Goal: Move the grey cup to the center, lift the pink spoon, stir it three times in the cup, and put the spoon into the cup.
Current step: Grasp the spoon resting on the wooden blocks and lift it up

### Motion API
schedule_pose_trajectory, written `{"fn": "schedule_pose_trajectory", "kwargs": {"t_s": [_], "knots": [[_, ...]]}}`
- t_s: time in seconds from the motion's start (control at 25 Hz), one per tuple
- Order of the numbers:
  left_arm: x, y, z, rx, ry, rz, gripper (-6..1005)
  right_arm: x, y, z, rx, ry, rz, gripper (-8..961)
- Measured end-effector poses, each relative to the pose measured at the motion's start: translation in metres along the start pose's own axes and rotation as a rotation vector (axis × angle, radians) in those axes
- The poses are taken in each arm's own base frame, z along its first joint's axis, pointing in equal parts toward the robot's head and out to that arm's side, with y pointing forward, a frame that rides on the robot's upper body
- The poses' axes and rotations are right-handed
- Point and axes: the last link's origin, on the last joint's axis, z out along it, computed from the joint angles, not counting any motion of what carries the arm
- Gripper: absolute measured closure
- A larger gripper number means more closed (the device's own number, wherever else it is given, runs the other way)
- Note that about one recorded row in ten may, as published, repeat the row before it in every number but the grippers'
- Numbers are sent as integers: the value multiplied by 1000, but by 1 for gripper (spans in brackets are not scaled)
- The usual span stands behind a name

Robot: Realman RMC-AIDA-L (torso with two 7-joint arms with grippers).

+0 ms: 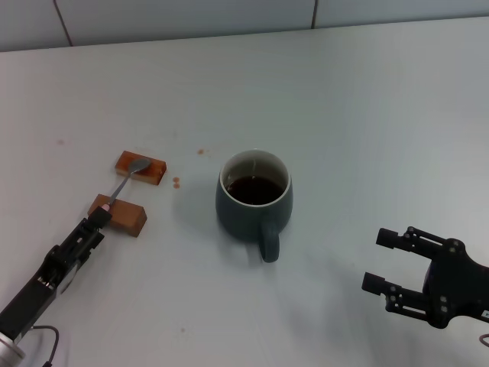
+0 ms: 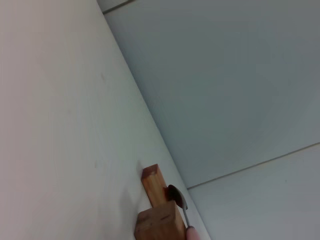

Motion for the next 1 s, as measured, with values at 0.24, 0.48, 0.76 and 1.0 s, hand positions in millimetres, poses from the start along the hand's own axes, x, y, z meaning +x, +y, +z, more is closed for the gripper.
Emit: {"fn": "schedule_pose_trajectory", "kwargs": {"t_s": [0.24,0.48,0.76,1.0], "knots": [[0,0,1,2,-1,-8,203,-1,-1,1,-3,-1,-3,210],[1,0,3,1,-3,-15,203,-2,-1,2,-6,-3,-4,211],[2,0,4,3,0,-21,204,-2,-1,2,-8,-5,-3,211],[2,-1,4,6,0,-30,265,-2,-1,2,-9,-5,-2,210]]}}
